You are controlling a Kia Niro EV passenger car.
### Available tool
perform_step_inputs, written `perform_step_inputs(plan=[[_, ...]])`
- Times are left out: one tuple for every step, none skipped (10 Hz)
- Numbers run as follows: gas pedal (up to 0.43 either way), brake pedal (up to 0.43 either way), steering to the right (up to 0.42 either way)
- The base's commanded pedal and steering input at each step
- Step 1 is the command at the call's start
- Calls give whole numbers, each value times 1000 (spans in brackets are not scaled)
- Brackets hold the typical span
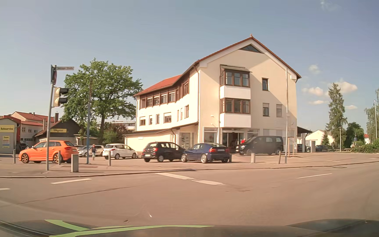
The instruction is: Follow the waypoints while adhering to traffic rules and regulations
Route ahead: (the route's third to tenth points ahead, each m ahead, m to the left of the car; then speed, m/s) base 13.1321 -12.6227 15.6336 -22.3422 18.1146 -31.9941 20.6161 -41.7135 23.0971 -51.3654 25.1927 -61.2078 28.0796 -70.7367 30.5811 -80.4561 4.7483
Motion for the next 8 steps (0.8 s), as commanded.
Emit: perform_step_inputs(plan=[[59, 0, 387], [59, 0, 387], [59, 0, 387], [67, 0, 388], [79, 0, 388], [79, 0, 389], [79, 0, 389], [87, 0, 389]])
